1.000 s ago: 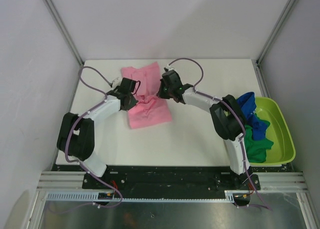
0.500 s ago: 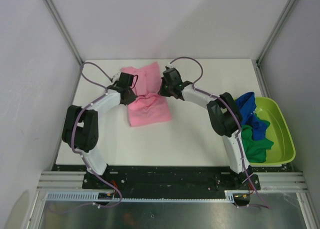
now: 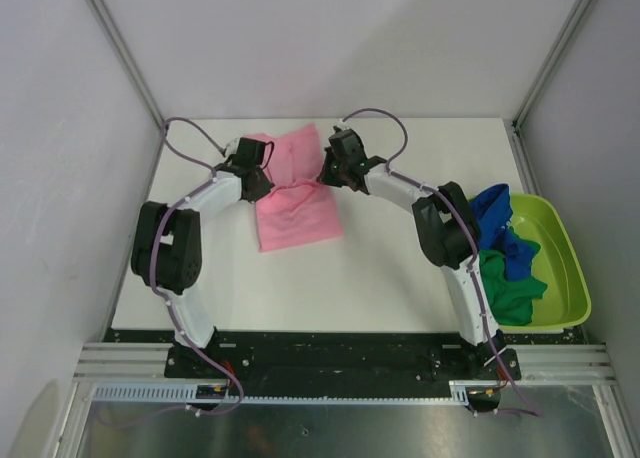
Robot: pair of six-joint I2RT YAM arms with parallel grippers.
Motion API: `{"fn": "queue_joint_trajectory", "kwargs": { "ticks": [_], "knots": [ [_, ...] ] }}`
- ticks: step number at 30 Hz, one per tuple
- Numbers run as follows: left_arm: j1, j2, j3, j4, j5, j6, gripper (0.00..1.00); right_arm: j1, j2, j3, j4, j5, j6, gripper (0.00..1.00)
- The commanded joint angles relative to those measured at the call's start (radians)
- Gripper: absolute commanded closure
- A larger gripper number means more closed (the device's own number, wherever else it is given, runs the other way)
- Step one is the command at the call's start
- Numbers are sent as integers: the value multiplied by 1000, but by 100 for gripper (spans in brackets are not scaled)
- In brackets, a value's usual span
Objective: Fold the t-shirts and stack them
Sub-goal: Fold the folded rectangular tshirt in 1/3 of the way
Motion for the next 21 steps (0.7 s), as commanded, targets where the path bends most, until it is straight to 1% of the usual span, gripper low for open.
{"fn": "queue_joint_trajectory", "kwargs": {
  "ticks": [1, 4, 6, 7, 8, 10, 11, 12, 14, 16, 17, 19, 21],
  "knots": [
    [21, 12, 40, 26, 7, 35, 100, -10, 28, 59, 2, -19, -4, 100],
    [30, 17, 40, 31, 13, 45, 99, -17, 41, 79, -7, -25, -15, 100],
    [38, 16, 40, 39, 19, 58, 90, -24, 45, 98, -20, -29, -25, 94],
    [44, 11, 36, 50, 23, 66, 83, -28, 44, 105, -27, -29, -30, 89],
    [51, 6, 32, 64, 31, 77, 75, -32, 40, 110, -33, -28, -33, 84],
    [69, -6, 29, 89, 59, 103, 53, -41, 30, 120, -50, -27, -41, 70],
    [79, -12, 32, 94, 78, 117, 45, -44, 21, 125, -60, -23, -46, 61],
    [87, -20, 34, 97, 93, 129, 39, -46, 13, 129, -70, -19, -53, 54],
    [95, -53, 22, 99, 100, 145, 34, -47, -7, 140, -97, -6, -68, 46],
    [97, -90, -3, 101, 115, 144, 34, -40, -28, 139, -122, 7, -82, 46],
    [96, -107, -21, 100, 130, 141, 37, -34, -39, 131, -127, 11, -89, 49],
    [94, -130, -56, 100, 161, 127, 50, -15, -60, 102, -128, 14, -104, 55],
    [85, -143, -91, 102, 189, 116, 64, 6, -71, 71, -123, 11, -113, 64]
  ]
}}
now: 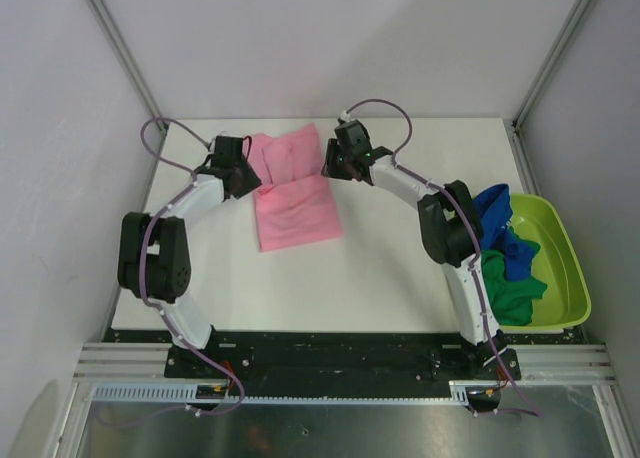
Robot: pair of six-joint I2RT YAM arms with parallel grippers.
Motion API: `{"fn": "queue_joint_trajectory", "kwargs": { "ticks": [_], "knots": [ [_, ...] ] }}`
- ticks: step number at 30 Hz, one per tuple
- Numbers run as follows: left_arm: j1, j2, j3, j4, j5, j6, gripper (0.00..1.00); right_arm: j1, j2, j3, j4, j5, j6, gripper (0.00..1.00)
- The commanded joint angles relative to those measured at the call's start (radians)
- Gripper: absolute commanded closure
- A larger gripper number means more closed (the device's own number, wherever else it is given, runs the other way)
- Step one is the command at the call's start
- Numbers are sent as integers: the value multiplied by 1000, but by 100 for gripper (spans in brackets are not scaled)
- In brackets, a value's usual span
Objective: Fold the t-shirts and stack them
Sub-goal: Fold the folded rectangular tshirt in 1/3 of the way
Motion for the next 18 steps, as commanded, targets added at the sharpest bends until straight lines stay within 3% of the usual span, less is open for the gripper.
{"fn": "queue_joint_trajectory", "kwargs": {
  "ticks": [1, 5, 8, 18],
  "knots": [
    [-18, -85, -63, 23, 84, 5, 70, 53, -93, -40, -13, 8, -45, 68],
    [-45, -75, -87, 26, 138, -5, 89, 78, -82, -69, 4, -6, -51, 80],
    [-60, -43, -87, 31, 168, -16, 96, 88, -53, -52, 6, -36, -50, 84],
    [-44, 130, 52, 50, 192, -40, 96, 110, 84, 134, -46, -50, -53, 86]
  ]
}}
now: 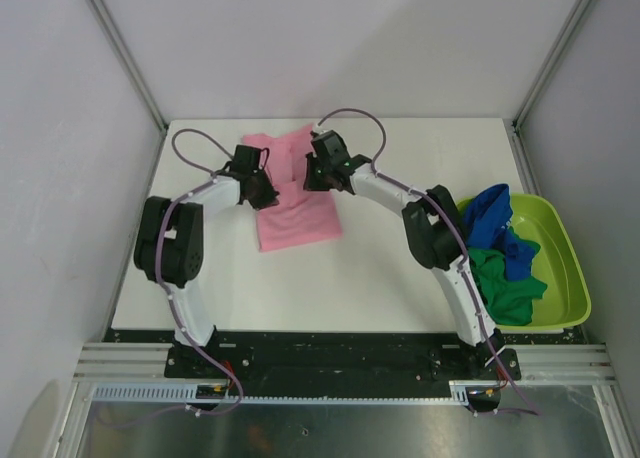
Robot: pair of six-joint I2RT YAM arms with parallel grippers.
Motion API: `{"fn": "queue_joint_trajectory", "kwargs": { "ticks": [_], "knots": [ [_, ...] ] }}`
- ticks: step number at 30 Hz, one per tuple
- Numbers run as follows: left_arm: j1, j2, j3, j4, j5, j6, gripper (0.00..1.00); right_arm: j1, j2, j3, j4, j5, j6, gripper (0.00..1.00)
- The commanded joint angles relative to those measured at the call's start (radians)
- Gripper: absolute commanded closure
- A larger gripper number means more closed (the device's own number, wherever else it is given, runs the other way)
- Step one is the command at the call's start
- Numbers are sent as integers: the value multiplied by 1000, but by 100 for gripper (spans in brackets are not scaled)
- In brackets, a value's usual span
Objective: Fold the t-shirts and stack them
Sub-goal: Fold the folded rectangular tshirt in 1/3 of the way
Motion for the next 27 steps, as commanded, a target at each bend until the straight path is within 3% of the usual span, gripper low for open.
{"fn": "queue_joint_trajectory", "kwargs": {
  "ticks": [1, 15, 27],
  "knots": [
    [27, 62, 114, 31, 5, -16, 96, 1, 70, 132, -28, -3, -11, 86],
    [118, 192, 191, 30, -52, 22, 96, -81, 246, 339, -125, 16, 10, 84],
    [137, 177, 174, 25, -104, 47, 100, -131, 186, 314, -131, 0, 0, 82]
  ]
}}
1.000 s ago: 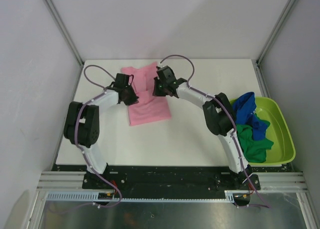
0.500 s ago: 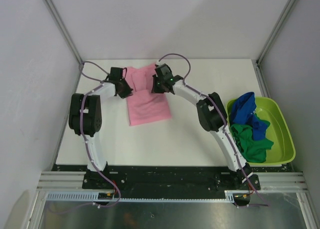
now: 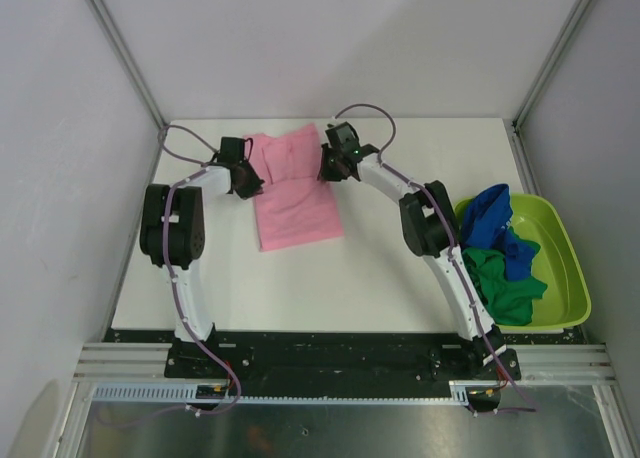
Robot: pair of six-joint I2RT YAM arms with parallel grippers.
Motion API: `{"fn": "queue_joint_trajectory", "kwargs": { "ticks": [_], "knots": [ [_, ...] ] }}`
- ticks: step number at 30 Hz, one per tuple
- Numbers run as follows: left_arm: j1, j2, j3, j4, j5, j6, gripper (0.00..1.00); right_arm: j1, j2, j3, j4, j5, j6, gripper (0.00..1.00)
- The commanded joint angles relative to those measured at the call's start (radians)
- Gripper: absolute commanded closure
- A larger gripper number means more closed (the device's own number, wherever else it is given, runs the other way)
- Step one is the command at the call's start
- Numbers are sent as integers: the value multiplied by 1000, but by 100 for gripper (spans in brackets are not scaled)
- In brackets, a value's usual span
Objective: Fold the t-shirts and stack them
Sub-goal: Fold the folded rectangular tshirt in 1/3 of the way
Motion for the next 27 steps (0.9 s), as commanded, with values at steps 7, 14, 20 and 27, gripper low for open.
{"fn": "queue_joint_trajectory", "kwargs": {
  "ticks": [7, 14, 20, 27],
  "knots": [
    [16, -97, 27, -7, 12, 79, 96, -12, -119, -4, -45, 24, -10, 81],
    [-55, -197, 2, -7, 118, 61, 74, -16, -209, -90, -74, 10, 42, 79],
    [-151, -129, 40, 11, 199, 17, 81, -19, -338, -364, 15, -43, 101, 79],
    [-181, 20, 134, 16, 167, -14, 85, -11, -428, -585, 81, -65, 113, 80]
  ]
}}
